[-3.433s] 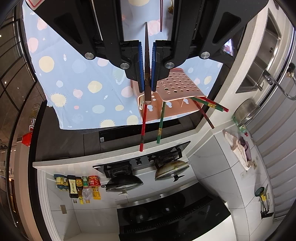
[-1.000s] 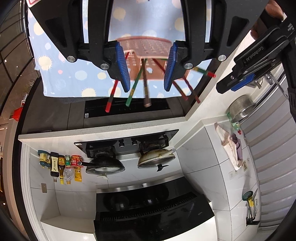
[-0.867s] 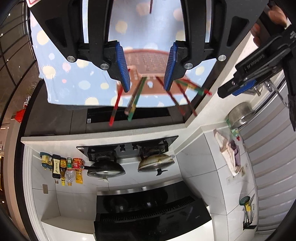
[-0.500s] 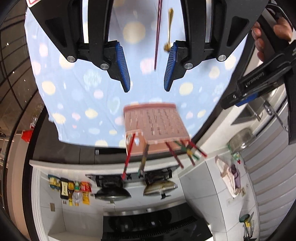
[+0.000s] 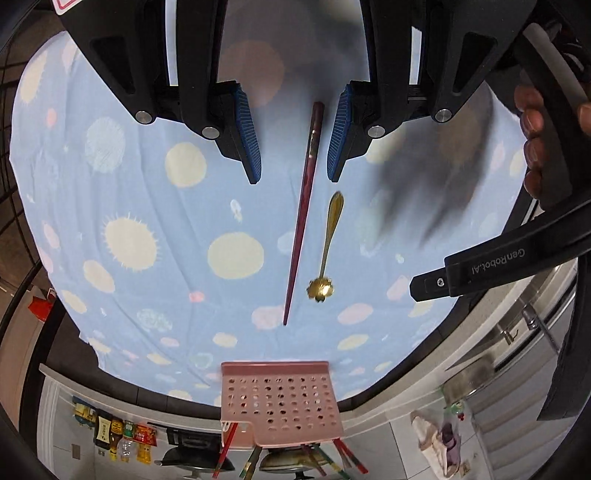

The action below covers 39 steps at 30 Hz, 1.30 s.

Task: Organize utensils
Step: 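Grasp the last dark red chopstick with the right tool while the left tool grasps the gold spoon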

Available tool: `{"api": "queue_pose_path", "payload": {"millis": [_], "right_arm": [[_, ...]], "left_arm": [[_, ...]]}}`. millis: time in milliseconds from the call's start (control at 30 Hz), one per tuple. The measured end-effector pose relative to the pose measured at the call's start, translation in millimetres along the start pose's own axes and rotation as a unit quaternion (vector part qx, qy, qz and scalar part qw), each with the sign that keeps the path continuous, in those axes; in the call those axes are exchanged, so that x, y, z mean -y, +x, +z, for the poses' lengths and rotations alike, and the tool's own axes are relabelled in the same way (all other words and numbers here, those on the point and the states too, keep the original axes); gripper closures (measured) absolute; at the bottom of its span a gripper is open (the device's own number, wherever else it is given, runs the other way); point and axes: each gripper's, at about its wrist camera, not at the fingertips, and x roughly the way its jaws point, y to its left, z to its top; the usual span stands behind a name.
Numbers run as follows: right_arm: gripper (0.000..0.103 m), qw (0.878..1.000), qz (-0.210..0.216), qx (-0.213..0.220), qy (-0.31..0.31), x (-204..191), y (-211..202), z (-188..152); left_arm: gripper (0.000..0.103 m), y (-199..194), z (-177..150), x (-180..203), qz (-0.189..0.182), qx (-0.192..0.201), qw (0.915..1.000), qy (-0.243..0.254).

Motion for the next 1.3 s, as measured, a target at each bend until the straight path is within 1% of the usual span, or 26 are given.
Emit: {"api": "queue_pose_path", "payload": {"millis": [100,167,267,400,467,667,900,1067,1233,1300], "right_arm": [[0.069,1.000,0.008,-0.013,-0.006,-6.0,8.2,-9.5],[0.076,1.000,0.008,-0.018,-0.011,-9.4,11.0,-12.4],[0.079,1.000,0.008,-0.021,-0.011,-10.8,13.8,-12.6],[0.082,1.000,0.006,-0.024,-0.012,-9.7,16.3,-12.1],[0.088,1.000,0.005,-0.026,-0.012,-9.5,18.4,-13.1],[0.095,1.000,-0.002,-0.029,-0.006,-6.0,21.6,-14.5],[0.096,1.000,-0.007,-0.025,0.010,1.9,21.1,-13.2],[0.096,0.999,-0.014,-0.011,0.042,17.9,15.7,-11.4],[0.096,0.998,-0.015,-0.009,0.063,29.8,15.4,-11.2],[0.096,0.998,-0.015,-0.008,0.066,31.2,15.8,-11.3]], "left_arm": [[0.052,2.2,-12.3,-1.4,0.004,-0.007,1.0000,-0.001],[0.052,3.2,-19.9,-1.4,0.003,-0.014,0.9999,0.001],[0.052,3.7,-27.6,-0.6,0.004,-0.019,0.9998,0.005],[0.052,4.4,-31.9,0.9,0.004,-0.026,0.9996,0.008],[0.052,5.1,-33.2,1.8,0.004,-0.027,0.9996,0.010],[0.052,5.7,-35.0,3.4,0.004,-0.030,0.9995,0.012],[0.052,7.6,-37.3,7.4,0.002,-0.034,0.9993,0.018],[0.052,12.0,-38.3,10.9,-0.007,-0.042,0.9989,0.019],[0.043,18.1,-39.4,19.7,-0.025,-0.050,0.9983,0.018],[0.043,22.5,-38.5,25.5,-0.036,-0.054,0.9977,0.018]]}}
